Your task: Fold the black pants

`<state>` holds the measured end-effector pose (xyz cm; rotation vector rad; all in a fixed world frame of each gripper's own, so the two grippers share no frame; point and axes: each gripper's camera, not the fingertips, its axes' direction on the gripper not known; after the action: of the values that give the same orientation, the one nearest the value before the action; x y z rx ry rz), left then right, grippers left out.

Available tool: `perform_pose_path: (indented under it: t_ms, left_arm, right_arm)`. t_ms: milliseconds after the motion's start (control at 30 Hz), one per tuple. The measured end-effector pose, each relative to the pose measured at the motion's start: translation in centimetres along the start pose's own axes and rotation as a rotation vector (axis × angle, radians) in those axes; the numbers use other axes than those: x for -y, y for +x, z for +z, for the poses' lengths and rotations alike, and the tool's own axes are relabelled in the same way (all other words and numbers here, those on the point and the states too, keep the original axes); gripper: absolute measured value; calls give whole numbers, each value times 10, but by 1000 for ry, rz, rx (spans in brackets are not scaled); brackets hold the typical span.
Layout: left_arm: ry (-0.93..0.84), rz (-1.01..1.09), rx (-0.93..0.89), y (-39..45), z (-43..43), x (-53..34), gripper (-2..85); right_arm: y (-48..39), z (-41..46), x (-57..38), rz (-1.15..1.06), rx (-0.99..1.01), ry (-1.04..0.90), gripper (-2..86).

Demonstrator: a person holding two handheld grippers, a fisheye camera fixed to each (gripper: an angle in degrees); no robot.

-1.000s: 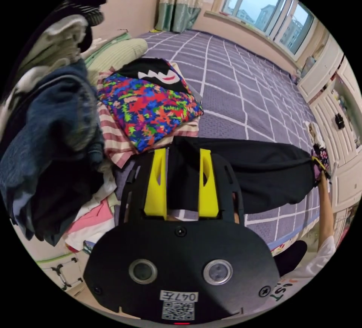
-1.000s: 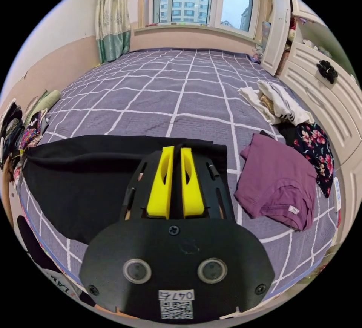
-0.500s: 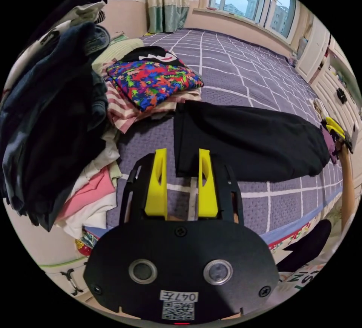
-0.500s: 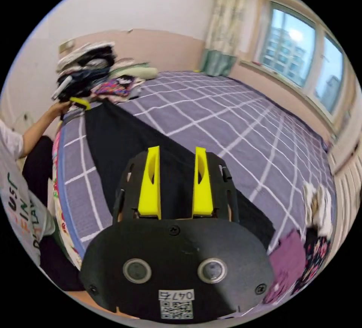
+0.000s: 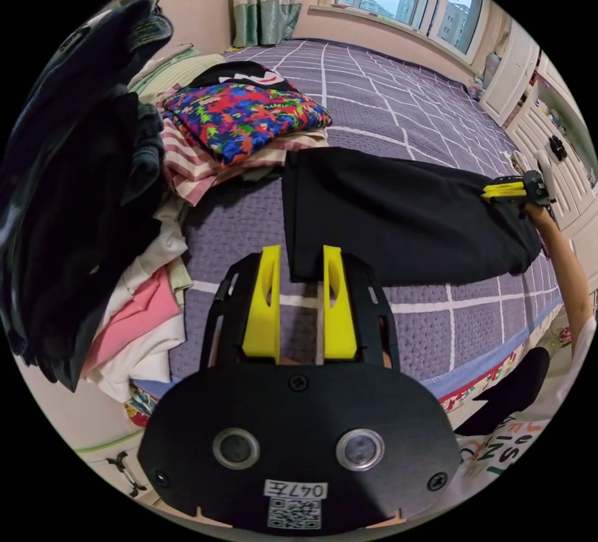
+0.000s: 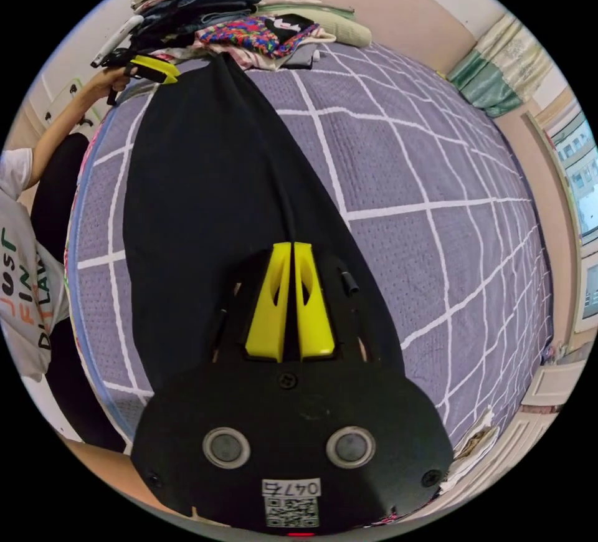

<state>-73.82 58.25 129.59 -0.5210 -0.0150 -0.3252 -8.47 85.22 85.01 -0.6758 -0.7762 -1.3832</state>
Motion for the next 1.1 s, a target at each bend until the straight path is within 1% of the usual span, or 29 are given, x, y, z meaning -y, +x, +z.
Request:
perform_pose_path:
  t_ms: [167, 333, 400, 467, 500, 567, 600, 667, 700, 767, 833, 967, 1033, 1100]
  left_arm:
    - [-5, 12, 44, -3, 5, 0, 105]
    - [-14, 8, 41, -11, 14, -3, 106]
    - [-6, -9, 14, -19, 17, -7, 106]
    - [5, -25, -2, -26, 18, -10, 105]
    - [21, -38, 21, -29, 15, -12, 102]
    - [56, -46, 86, -32, 9, -16, 104]
    - [79, -55, 105, -35, 5, -19, 109]
    - [98, -60, 75, -39, 4, -22, 122]
    - [88, -58, 51, -42, 8, -23, 129]
    - [45, -57, 54, -46, 16, -25, 134]
    - [17, -57, 70, -50, 24, -27, 131]
    - [19, -55, 8, -61, 29, -35, 114]
    - [21, -55, -13, -66, 30, -39, 111]
    - [23, -65, -52, -75, 31, -45, 109]
  right_arm:
    - [8, 10, 44, 17, -114, 68, 0]
    - [22, 68, 84, 59, -6, -27, 17]
    - [24, 77, 92, 81, 27, -1, 33]
    - [26, 70, 95, 126, 71, 117, 53]
    - [26, 66, 96, 139, 69, 154, 57]
    - [17, 50, 111, 159, 38, 317, 59]
    - [12, 49, 119, 145, 39, 349, 58]
    - [-13, 54, 171, 40, 75, 392, 57]
    - [-19, 58, 187, 12, 96, 394, 58]
    - [-44, 78, 250, -66, 197, 420, 63]
    - [-59, 99, 297, -100, 237, 398, 71]
    - [-81, 149, 388, -121, 309, 299, 77]
    - [-89, 164, 414, -118, 327, 280, 60]
    - [-98, 178, 433, -147, 355, 248, 19]
